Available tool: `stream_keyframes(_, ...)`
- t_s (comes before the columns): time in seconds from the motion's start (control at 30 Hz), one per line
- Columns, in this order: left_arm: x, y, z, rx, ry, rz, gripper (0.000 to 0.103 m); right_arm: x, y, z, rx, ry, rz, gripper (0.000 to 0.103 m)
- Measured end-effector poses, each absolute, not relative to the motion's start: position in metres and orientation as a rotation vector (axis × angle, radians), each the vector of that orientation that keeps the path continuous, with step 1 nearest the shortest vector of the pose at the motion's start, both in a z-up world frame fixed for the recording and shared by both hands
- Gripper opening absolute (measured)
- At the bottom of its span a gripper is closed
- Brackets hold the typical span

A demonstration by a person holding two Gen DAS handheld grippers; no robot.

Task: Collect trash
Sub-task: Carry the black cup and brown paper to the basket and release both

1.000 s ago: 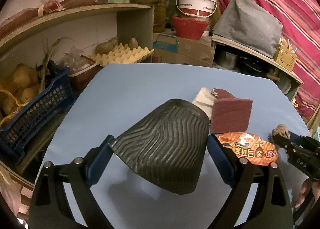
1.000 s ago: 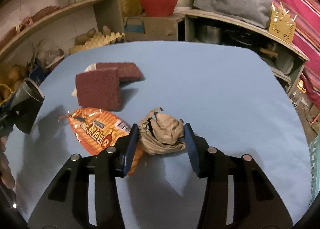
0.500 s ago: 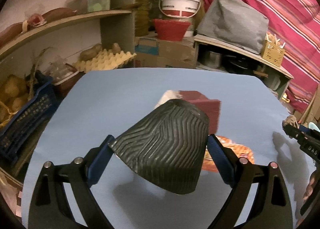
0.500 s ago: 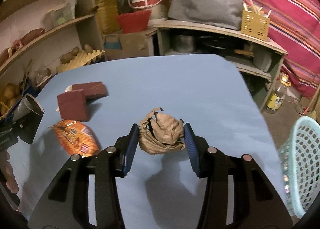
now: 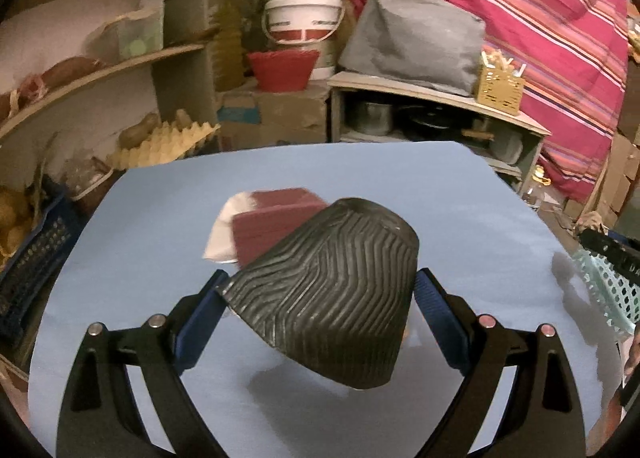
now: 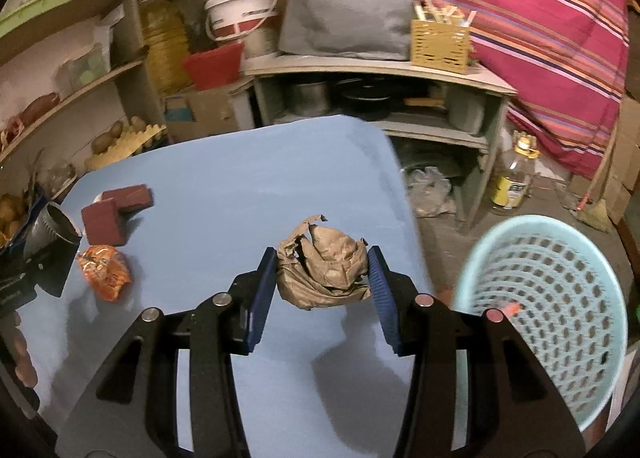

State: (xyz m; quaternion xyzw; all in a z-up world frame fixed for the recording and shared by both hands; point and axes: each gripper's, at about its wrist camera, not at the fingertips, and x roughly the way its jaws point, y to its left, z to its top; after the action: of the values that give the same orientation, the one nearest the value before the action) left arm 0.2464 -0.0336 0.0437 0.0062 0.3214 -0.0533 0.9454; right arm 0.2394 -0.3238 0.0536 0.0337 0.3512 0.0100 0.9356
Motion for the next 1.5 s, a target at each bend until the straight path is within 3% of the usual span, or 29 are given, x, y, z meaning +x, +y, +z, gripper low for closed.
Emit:
stream_keyframes(0.3,0.242,-0.119,0.063,0.051,0.603,-0.195,0.091,0.210,-0.404,0.063,0.116,0.709,-0.053,0.047)
stream_keyframes(0.9,0.242,-0.324,0.048,0.068,0.652,-0.434,0.091,0.159,-0.536,0.058,0.163,0.679,-0.252,0.047)
stream_keyframes(1.5,0.248,-0.420,0.038,0.105,0.699,-0.541,0.091,0.156,-0.560,0.046,0.208,0.693,-0.298,0.049)
